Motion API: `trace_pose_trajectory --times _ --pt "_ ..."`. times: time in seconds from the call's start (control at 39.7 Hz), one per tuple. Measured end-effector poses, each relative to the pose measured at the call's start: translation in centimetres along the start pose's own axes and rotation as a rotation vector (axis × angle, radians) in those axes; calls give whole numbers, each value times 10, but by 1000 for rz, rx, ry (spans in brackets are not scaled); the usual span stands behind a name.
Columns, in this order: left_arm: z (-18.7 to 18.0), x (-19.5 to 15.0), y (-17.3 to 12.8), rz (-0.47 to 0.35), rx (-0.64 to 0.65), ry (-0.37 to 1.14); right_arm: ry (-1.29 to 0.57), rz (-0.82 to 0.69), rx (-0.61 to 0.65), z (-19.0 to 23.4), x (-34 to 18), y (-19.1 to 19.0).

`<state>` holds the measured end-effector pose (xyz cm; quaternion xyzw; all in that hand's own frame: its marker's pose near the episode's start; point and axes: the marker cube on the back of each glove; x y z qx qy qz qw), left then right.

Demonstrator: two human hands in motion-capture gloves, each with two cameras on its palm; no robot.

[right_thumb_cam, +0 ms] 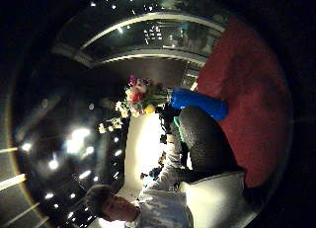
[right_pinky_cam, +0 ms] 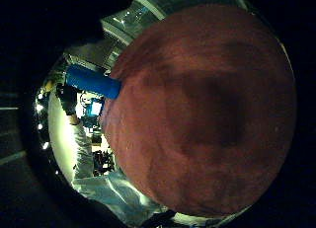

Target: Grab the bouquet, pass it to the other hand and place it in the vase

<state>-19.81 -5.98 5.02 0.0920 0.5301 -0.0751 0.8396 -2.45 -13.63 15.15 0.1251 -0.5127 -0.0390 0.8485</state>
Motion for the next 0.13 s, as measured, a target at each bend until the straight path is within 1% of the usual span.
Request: trace_pose_trajectory --times 0.05,0.13 --pt "-2 3 2 -10 -17 -1 21 38 17 3 -19 9" --pt "-6 10 7 -13 -22 -21 2 17 7 6 -36 17"
